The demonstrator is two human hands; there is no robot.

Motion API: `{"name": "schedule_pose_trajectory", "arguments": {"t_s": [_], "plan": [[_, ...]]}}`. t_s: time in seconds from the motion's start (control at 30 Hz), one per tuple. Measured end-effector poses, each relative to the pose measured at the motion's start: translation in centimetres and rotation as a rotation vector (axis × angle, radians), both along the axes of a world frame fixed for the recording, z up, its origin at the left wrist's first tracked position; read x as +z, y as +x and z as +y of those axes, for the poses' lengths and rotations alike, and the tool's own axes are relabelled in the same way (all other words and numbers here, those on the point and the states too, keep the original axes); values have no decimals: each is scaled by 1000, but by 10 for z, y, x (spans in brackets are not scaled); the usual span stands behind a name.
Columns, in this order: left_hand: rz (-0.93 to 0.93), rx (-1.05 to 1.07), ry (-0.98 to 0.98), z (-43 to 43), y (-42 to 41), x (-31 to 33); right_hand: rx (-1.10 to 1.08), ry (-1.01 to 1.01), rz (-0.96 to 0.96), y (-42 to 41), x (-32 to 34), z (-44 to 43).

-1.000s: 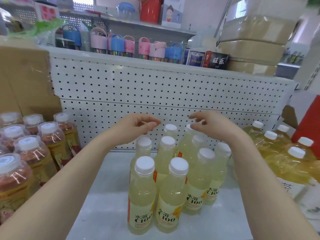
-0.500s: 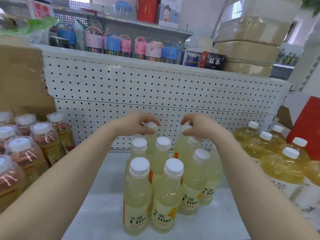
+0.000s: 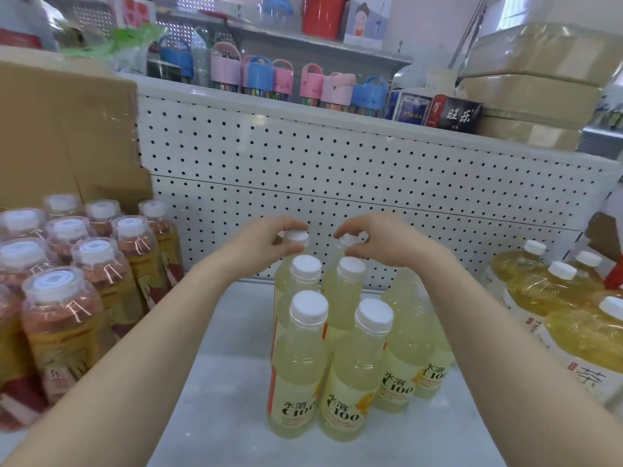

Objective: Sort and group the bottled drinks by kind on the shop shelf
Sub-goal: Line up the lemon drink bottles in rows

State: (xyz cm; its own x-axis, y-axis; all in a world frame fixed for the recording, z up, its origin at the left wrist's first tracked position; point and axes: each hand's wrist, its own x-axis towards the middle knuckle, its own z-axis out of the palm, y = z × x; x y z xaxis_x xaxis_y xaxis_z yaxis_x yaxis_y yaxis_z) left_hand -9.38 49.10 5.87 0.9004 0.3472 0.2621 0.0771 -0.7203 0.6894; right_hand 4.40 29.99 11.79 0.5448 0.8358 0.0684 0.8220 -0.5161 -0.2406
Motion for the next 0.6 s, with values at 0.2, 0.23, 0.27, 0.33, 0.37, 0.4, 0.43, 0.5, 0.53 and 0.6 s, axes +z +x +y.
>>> {"name": "schedule_pose_trajectory", "arguments": {"t_s": [0.2,0.23,0.27,0.33,0.37,0.4,0.43,0.5,0.53,0.6], "plan": [[-39,-17,21,-12,-2,2,-88,4,-3,-2,1,-5],[-50,-6,12,-14,-3,2,-72,17,28,-2,1,-7],[-57,3,-9,-15,-4,2,-66,40,48,-1,-1,-8],[-99,15,-87,-19,-7,0,-95,108,45,-2,-6,-8],[-148,34,-120,-21,-8,-1,-122,147,40,-3,-8,-8],[-205,60,-132,-24,-10,0,-147,172,33,-3,-10,-7],[-260,74,-132,-28,-13,1,-169,179,21,-4,-11,-6],[-336,59,-115,-35,-19,3,-217,148,-12,-6,-11,-2],[-351,41,-102,-38,-22,4,-241,119,-35,-6,-11,0],[-344,11,-72,-43,-28,3,-282,39,-111,-3,-8,4]]}}
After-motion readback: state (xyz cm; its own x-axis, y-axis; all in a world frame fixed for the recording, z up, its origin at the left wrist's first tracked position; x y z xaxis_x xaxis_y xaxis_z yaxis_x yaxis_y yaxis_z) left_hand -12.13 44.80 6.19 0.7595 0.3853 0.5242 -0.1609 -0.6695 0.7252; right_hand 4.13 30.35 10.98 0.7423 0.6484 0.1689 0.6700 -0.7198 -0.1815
